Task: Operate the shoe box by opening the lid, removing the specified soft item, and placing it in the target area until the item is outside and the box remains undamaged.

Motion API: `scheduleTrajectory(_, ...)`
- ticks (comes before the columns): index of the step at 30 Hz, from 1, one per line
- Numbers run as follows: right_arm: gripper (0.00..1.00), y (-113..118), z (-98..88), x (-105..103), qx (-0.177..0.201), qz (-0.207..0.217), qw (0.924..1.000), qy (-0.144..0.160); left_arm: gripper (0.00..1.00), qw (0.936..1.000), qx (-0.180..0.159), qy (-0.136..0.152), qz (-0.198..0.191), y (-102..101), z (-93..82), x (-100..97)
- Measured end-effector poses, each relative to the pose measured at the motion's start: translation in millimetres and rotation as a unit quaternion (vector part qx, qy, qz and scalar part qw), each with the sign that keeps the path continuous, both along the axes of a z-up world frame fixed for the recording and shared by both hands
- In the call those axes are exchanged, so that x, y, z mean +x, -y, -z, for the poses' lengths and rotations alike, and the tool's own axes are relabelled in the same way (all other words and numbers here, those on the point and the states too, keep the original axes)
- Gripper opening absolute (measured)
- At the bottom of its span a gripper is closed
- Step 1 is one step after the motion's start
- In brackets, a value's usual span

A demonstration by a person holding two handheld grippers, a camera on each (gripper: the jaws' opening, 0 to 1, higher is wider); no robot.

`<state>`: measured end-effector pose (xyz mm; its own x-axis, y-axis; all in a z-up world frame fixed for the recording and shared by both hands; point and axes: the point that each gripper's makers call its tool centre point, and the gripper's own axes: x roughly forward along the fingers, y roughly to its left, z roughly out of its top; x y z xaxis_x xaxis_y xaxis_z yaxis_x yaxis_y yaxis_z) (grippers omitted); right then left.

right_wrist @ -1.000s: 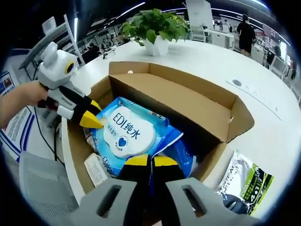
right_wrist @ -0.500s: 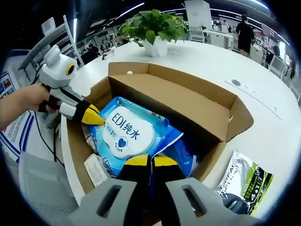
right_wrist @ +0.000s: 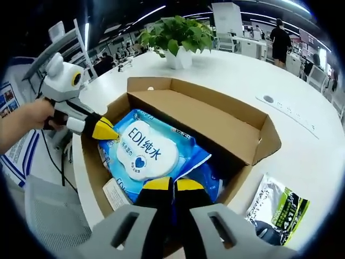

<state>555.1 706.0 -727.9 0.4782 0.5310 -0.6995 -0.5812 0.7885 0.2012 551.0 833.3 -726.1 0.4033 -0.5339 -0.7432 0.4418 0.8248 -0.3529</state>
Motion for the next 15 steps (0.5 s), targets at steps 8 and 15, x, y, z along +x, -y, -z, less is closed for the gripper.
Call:
scheduleTrajectory(8,0.0,6.9,-15.5,1.1,0.006,0.006,0.9999,0.01,0.0,0.9999,-0.001,0.017,0.0,3.8,-15.1,2.8)
scheduleTrajectory(15,0.0,17.4,-27.6,2.8,0.011,0.014,0.9997,0.019,0.0,0.9996,-0.004,0.027,0.001,13.0,-26.7,4.1)
